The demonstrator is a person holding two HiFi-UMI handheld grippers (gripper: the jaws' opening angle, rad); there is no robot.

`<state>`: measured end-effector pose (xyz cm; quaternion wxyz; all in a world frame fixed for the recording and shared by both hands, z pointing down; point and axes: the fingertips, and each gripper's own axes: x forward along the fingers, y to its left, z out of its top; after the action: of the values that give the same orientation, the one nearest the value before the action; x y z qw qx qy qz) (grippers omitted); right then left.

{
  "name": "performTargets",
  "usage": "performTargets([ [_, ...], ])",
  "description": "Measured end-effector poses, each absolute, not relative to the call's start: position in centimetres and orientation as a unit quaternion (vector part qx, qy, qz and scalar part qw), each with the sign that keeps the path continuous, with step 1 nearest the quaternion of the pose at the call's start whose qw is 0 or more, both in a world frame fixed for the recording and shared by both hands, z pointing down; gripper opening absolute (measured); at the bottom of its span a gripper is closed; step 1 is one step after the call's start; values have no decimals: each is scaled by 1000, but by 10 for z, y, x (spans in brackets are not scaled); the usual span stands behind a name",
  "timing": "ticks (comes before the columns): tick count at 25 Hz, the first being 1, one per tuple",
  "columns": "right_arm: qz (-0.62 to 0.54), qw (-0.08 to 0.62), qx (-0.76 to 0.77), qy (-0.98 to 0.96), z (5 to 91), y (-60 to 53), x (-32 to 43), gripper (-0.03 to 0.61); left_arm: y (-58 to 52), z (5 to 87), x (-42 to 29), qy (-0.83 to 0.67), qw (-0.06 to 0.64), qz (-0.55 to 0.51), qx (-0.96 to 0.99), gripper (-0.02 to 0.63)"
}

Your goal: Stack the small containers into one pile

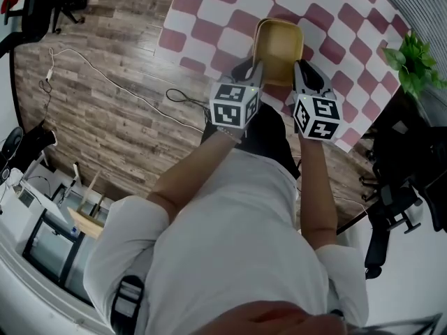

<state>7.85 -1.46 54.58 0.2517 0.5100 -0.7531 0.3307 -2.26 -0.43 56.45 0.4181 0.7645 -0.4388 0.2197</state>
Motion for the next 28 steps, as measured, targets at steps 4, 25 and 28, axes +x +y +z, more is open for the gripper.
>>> performTargets([
  [4, 324, 246, 511, -757, 548, -25, 81, 57, -12, 566, -20, -444, 412, 218, 765, 46],
  [25, 312, 252, 489, -775, 560, -17, 77, 48, -17, 560, -31, -438, 360, 241, 787, 40],
  [28, 306, 261, 491, -773, 574, -13, 77, 44, -16, 573, -29, -432, 363, 247, 788, 38],
])
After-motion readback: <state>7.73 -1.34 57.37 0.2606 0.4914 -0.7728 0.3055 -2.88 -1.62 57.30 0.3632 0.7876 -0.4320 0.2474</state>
